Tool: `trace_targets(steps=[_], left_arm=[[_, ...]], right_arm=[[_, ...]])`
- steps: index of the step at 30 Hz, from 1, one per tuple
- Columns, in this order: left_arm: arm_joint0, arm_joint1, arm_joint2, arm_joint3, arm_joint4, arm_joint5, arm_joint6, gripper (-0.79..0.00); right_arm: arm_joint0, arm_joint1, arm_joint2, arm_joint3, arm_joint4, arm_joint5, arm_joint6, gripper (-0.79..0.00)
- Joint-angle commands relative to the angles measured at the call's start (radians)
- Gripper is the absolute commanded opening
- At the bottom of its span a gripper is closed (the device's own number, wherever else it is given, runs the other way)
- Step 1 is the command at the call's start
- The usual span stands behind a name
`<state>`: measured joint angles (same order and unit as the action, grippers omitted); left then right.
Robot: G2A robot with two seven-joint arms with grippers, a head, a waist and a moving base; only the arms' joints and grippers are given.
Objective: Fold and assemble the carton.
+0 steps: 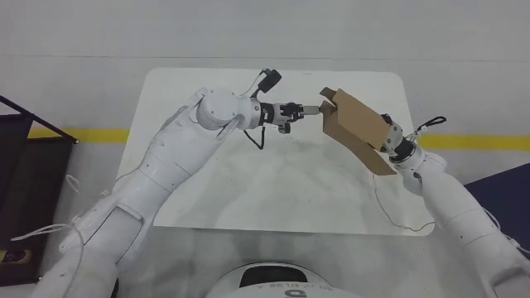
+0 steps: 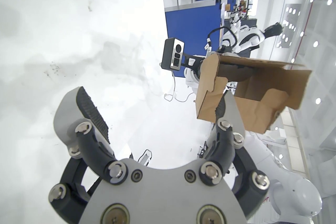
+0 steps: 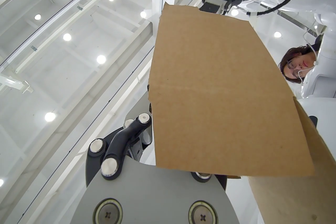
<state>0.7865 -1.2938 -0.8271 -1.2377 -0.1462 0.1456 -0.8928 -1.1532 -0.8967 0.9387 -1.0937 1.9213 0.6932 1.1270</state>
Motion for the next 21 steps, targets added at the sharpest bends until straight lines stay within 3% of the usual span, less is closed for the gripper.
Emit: trace_targets(steps=[1, 5, 9, 14, 21], left_arm=[[0.037, 0.018, -0.056, -0.022, -0.003, 0.005, 0.005, 0.000], [0.121, 0.055, -0.154, -0.076, 0.014, 0.031, -0.003, 0.000], [0.199, 0.076, -0.202, -0.113, 0.025, 0.058, -0.026, 0.000], [0.242, 0.078, -0.187, -0.144, 0.000, 0.070, -0.051, 0.000], [0.219, 0.062, -0.124, -0.174, -0.030, 0.058, -0.066, 0.000]], right_arm=[[-0.001, 0.002, 0.005, -0.001, 0.013, 0.003, -0.003, -0.785], [-0.001, 0.002, 0.005, -0.001, 0.013, 0.003, -0.003, -0.785], [-0.001, 0.002, 0.005, -0.001, 0.013, 0.003, -0.003, -0.785], [-0.006, 0.000, 0.008, -0.014, 0.015, -0.003, -0.017, -0.785], [-0.046, -0.007, 0.040, -0.073, 0.024, -0.006, -0.063, -0.785]])
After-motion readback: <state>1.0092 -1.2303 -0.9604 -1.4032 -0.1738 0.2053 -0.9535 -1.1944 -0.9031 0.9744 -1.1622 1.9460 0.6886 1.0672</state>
